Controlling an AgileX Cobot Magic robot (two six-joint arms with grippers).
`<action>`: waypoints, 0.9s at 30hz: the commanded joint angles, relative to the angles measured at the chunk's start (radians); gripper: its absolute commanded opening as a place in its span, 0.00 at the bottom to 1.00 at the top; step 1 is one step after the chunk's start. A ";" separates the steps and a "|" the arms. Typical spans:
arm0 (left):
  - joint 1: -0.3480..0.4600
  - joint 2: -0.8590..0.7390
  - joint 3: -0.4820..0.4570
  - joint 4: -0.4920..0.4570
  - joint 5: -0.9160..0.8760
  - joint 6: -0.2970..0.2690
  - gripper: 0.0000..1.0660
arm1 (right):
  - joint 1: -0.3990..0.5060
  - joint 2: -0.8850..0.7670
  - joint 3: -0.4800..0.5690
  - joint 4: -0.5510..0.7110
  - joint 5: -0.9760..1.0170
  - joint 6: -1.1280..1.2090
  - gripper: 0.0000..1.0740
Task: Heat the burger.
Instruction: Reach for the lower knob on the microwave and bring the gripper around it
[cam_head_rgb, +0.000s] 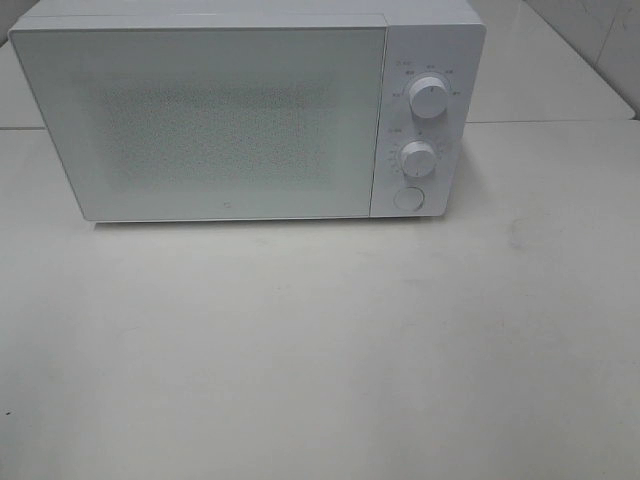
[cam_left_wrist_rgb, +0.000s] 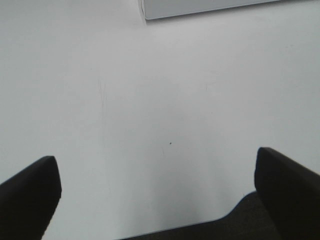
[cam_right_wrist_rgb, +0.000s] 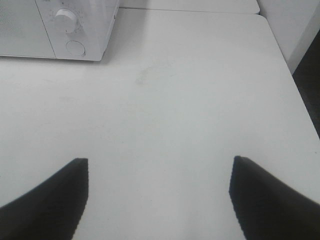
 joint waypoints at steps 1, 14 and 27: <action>0.004 -0.080 0.002 -0.011 0.002 -0.002 0.94 | -0.007 -0.027 0.000 -0.002 -0.008 0.000 0.70; 0.067 -0.259 0.002 -0.047 0.000 -0.006 0.94 | -0.007 -0.027 0.000 -0.002 -0.008 0.000 0.70; 0.076 -0.270 0.003 -0.052 0.000 -0.006 0.94 | -0.007 -0.026 0.000 -0.001 -0.008 0.000 0.70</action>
